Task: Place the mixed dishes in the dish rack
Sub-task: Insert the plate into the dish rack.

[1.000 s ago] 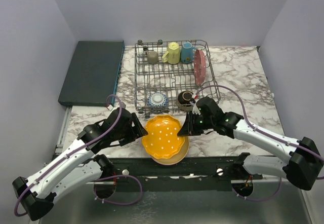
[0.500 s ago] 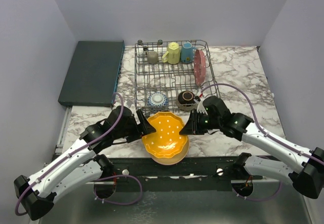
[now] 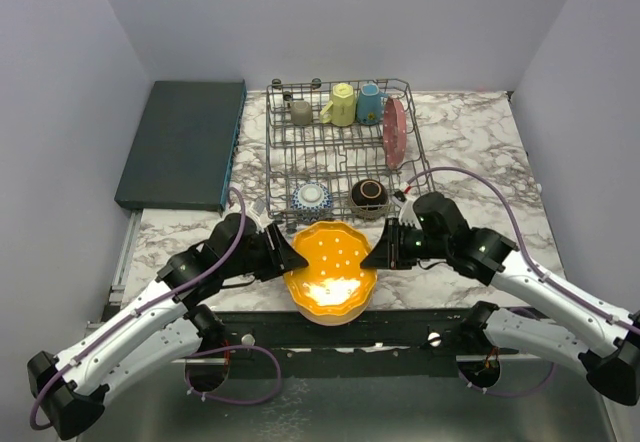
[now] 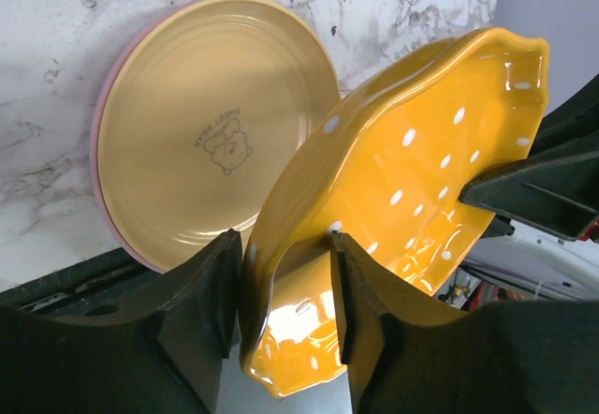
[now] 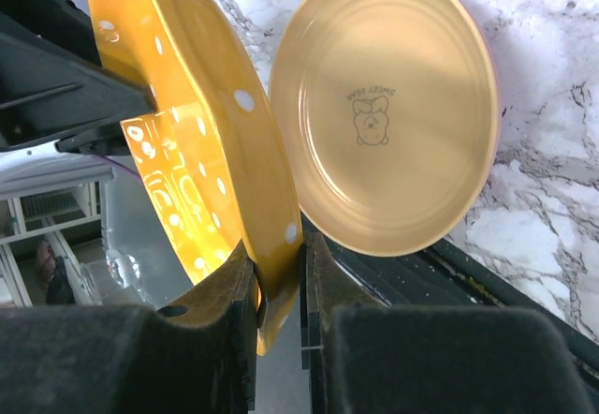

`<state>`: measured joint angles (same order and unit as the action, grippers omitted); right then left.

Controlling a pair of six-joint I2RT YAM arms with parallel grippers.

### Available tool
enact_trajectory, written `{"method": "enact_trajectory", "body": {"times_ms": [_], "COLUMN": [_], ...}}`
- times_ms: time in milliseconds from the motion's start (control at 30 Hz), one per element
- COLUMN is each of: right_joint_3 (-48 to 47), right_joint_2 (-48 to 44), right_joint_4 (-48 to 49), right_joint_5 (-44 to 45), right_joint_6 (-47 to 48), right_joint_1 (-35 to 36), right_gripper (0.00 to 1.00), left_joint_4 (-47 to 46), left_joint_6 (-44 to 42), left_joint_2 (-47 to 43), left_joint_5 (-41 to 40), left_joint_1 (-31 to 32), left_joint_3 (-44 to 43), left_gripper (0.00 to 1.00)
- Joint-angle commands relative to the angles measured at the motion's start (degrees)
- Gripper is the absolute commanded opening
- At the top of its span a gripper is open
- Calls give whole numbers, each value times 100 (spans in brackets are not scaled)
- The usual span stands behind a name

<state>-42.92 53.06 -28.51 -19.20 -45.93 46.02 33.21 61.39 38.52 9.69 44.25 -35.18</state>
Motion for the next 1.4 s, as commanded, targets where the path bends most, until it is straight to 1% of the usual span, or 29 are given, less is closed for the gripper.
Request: {"method": "enact_trajectory", "body": {"times_ms": [0,233,367,500,667,733,833,1033,1200,1367], "right_joint_3": [-185,-6,140,243,386,460,576,828,1075,1359], "right_joint_2": [-400,-706,-881,-997,-1108,-1139,-1140,-1162,-1240,-1542], "right_joint_4": [540,567,738,835,983,1059,1194,1676,2233,2668], "right_joint_5": [-271,-355,-510,-548,-580,-576,-611,-819,-1036,-1047], "right_joint_6": [-386,-523,-608,-708,-818,-866,-971,-1204,-1451,-1675], "right_joint_1": [13,12,12,13,17,8,12,11,12,17], "right_gripper": [0,0,1,5,13,20,27,37,37,27], "left_joint_4": [-778,-1306,-1643,-1929,-2063,-2095,-2190,-2363,-2442,-2450], "left_joint_6": [133,313,529,653,701,723,752,812,866,841], "left_joint_2": [-165,-411,-652,-921,-1069,-1071,-1056,-1106,-1121,-1109], "left_joint_5": [549,736,793,825,826,848,885,913,929,921], "left_joint_1": [18,14,14,14,16,16,14,14,11,9], "left_joint_3": [94,257,442,568,556,548,556,591,652,670], "left_gripper": [41,0,0,0,0,0,0,0,0,0]}}
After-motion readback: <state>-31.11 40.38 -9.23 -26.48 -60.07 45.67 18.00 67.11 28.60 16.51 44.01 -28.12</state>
